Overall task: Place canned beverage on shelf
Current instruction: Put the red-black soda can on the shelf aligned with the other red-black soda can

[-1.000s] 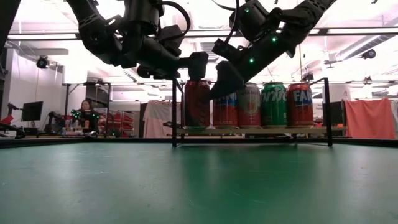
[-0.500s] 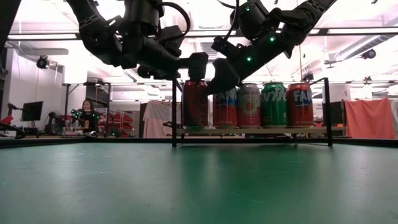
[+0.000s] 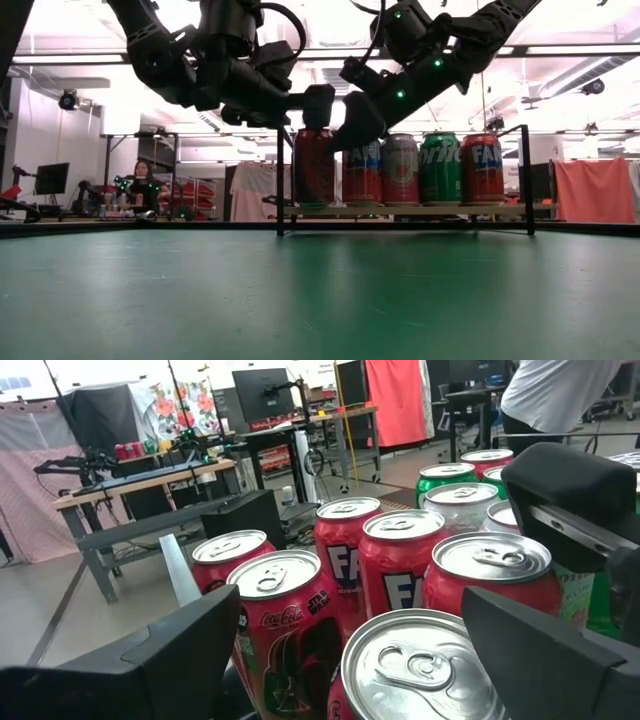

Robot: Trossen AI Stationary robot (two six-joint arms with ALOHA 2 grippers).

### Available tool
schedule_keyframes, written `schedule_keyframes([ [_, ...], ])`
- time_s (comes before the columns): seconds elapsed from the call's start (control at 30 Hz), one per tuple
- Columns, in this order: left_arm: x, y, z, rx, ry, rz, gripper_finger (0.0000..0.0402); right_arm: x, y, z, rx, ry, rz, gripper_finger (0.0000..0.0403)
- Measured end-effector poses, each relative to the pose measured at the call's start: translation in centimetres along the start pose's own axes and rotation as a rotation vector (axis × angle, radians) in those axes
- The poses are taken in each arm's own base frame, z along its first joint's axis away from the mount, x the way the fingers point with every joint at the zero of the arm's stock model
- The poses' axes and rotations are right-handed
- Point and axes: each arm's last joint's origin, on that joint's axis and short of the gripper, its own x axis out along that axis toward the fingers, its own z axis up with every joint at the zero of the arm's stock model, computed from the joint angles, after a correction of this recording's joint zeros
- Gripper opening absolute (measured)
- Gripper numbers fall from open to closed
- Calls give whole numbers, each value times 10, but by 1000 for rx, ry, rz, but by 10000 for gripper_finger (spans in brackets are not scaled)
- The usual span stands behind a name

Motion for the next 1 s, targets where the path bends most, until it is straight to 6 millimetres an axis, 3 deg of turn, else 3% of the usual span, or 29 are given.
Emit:
schedule_keyframes([
  [1.0,1,1,1,-14,-2,1,396,0,-6,4,1,-27,-59,9],
])
